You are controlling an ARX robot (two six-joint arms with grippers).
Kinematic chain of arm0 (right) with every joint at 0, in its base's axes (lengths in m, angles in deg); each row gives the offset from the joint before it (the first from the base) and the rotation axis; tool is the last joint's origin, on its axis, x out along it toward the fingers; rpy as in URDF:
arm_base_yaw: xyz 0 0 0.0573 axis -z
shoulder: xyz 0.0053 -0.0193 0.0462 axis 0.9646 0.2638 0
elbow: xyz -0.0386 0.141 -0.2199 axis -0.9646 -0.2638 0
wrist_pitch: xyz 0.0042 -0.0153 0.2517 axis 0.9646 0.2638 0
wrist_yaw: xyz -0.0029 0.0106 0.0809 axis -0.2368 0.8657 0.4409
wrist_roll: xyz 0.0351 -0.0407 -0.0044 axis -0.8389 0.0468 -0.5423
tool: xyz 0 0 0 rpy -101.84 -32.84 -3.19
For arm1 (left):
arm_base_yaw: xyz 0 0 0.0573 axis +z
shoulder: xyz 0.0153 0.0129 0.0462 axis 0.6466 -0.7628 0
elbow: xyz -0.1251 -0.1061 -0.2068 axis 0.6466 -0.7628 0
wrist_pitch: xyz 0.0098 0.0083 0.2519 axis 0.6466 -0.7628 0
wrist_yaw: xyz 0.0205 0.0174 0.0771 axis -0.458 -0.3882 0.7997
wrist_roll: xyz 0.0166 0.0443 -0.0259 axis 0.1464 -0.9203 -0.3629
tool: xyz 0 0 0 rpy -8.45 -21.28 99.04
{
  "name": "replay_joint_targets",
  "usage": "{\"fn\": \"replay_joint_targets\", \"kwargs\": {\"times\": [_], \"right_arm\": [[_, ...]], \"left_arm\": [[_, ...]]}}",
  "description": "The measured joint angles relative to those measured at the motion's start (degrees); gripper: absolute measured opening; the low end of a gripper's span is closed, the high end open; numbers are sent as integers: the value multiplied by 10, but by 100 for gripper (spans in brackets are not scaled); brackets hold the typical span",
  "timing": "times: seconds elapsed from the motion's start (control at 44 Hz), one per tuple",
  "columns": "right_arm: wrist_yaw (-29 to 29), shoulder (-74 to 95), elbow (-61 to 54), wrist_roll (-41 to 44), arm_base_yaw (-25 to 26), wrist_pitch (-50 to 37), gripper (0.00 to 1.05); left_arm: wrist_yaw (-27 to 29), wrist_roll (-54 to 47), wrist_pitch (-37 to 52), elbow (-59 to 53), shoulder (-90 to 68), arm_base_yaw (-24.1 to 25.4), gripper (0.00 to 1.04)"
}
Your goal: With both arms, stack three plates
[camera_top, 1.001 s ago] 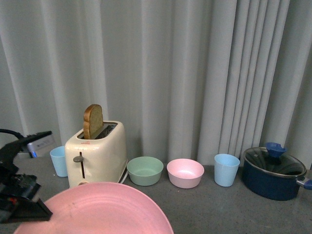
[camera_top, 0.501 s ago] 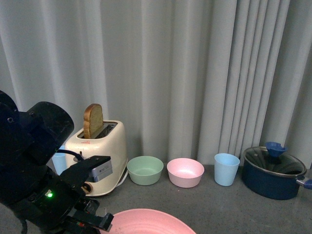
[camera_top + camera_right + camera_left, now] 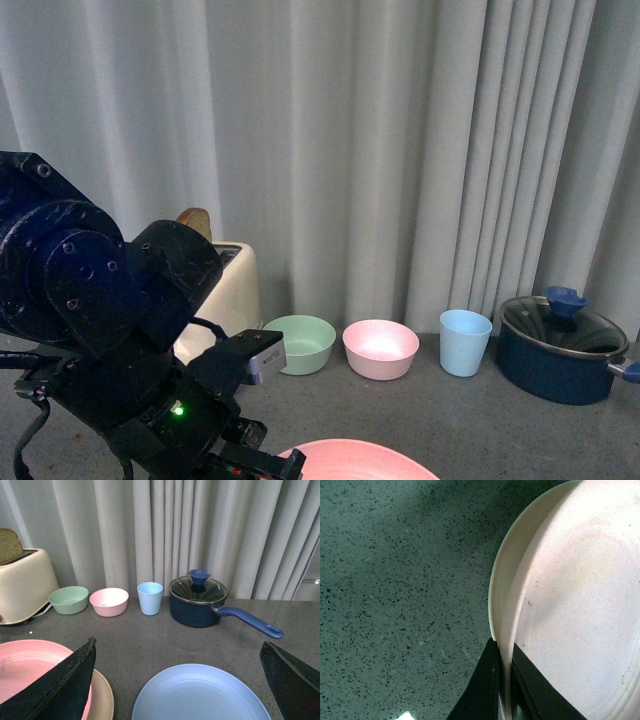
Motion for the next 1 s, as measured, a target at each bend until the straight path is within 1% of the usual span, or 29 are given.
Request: {"fn": "replay_joint_targets", "kwargs": {"times": [0.25, 0.728, 0.774, 0.887, 0.91, 1.001], "right_arm": [[0, 0, 0, 0, 0, 0, 97], [0, 0, 0, 0, 0, 0, 97], [0, 0, 0, 0, 0, 0, 97], [0, 0, 0, 0, 0, 0, 97], [0, 0, 0, 0, 0, 0, 97], [0, 0, 0, 0, 0, 0, 97]], "left_arm": [[18, 12, 6, 16, -23, -34, 4], [38, 20, 16, 33, -50, -50, 4], [39, 22, 16, 33, -51, -51, 7], [39, 23, 17, 34, -52, -53, 23], [39, 23, 17, 34, -52, -53, 25], [38, 24, 17, 35, -52, -53, 42]]}}
